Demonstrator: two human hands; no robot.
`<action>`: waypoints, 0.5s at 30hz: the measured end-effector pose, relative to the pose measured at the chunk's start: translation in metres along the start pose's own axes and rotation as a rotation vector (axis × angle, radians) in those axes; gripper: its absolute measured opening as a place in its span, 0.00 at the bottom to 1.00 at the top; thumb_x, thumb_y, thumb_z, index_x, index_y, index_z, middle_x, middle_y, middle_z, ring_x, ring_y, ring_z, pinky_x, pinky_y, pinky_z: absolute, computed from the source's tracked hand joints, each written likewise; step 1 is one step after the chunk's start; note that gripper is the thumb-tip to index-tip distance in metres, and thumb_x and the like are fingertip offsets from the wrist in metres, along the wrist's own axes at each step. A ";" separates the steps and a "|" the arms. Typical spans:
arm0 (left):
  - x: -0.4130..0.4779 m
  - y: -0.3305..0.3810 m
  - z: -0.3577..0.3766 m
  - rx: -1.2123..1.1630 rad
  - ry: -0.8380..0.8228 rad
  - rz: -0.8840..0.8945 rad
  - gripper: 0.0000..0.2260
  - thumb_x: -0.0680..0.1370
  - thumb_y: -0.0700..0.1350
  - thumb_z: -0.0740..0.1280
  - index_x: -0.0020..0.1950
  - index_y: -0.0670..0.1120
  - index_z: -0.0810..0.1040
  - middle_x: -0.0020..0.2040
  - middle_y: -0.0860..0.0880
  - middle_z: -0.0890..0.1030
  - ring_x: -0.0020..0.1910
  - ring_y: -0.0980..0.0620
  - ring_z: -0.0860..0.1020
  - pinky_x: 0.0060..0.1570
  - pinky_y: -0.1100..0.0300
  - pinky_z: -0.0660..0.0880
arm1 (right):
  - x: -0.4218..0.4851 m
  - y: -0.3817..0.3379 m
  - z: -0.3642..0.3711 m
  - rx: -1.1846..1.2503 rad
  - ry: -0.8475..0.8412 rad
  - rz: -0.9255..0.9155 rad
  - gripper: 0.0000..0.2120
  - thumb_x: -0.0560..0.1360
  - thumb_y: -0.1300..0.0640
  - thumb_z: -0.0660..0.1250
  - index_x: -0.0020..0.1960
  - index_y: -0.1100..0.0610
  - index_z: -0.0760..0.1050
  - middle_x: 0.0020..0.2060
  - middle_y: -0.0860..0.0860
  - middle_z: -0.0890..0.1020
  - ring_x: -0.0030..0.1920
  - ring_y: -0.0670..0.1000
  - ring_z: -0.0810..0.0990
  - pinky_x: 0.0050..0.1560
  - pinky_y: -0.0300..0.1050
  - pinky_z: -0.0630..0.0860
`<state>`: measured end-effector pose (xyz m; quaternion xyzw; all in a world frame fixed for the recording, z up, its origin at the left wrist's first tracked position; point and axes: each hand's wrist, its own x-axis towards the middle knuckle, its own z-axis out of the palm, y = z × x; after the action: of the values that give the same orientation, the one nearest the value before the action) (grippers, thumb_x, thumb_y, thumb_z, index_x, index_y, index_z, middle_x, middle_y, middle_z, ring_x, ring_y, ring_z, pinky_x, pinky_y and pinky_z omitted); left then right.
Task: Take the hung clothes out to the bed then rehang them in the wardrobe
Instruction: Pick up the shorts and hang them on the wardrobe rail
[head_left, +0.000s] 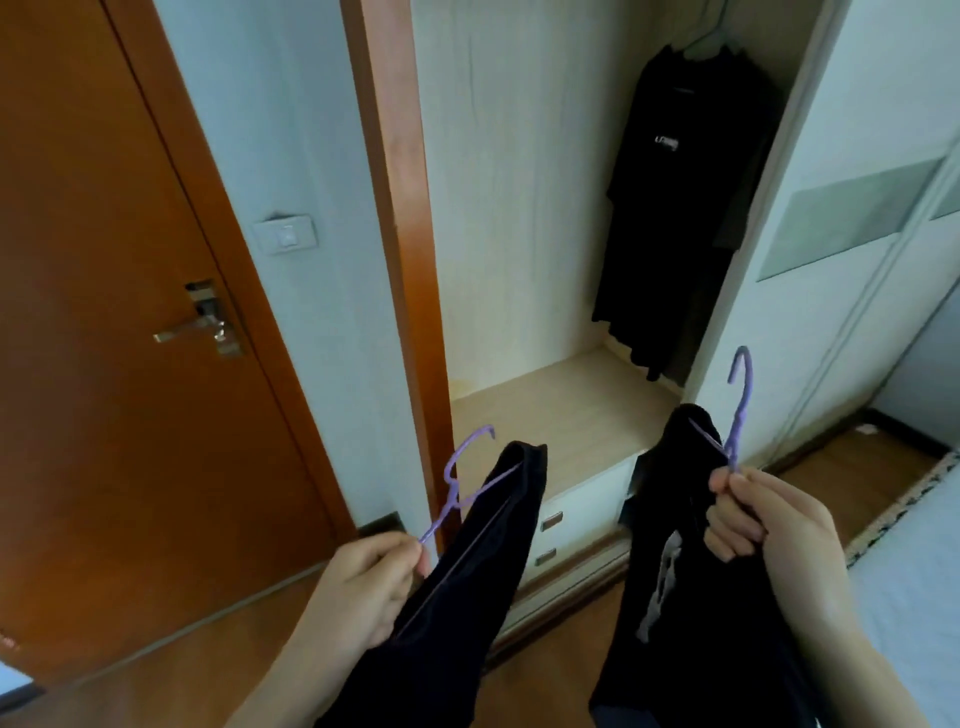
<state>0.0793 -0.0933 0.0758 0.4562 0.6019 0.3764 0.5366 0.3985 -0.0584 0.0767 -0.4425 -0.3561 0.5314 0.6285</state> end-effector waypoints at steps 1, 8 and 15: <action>0.021 0.008 0.002 -0.015 -0.016 0.005 0.13 0.82 0.41 0.57 0.39 0.40 0.73 0.24 0.52 0.61 0.19 0.56 0.55 0.19 0.68 0.51 | 0.012 -0.004 0.005 0.006 -0.002 0.008 0.09 0.71 0.57 0.65 0.34 0.58 0.72 0.17 0.46 0.66 0.16 0.43 0.63 0.20 0.32 0.63; 0.141 0.084 0.032 -0.130 -0.083 0.117 0.12 0.81 0.41 0.59 0.39 0.41 0.74 0.24 0.54 0.60 0.21 0.57 0.56 0.20 0.67 0.51 | 0.102 -0.047 0.031 0.112 -0.040 -0.029 0.07 0.69 0.62 0.64 0.39 0.67 0.69 0.18 0.49 0.60 0.15 0.46 0.60 0.15 0.39 0.62; 0.250 0.152 0.081 -0.300 -0.044 0.125 0.13 0.81 0.40 0.59 0.37 0.41 0.74 0.23 0.54 0.59 0.17 0.59 0.55 0.18 0.72 0.53 | 0.229 -0.086 0.029 0.056 -0.064 -0.049 0.18 0.81 0.64 0.51 0.35 0.62 0.71 0.18 0.48 0.64 0.16 0.43 0.60 0.17 0.35 0.60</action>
<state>0.1796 0.1875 0.1323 0.4156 0.4974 0.4844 0.5875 0.4440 0.1680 0.1623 -0.3988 -0.3718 0.5395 0.6416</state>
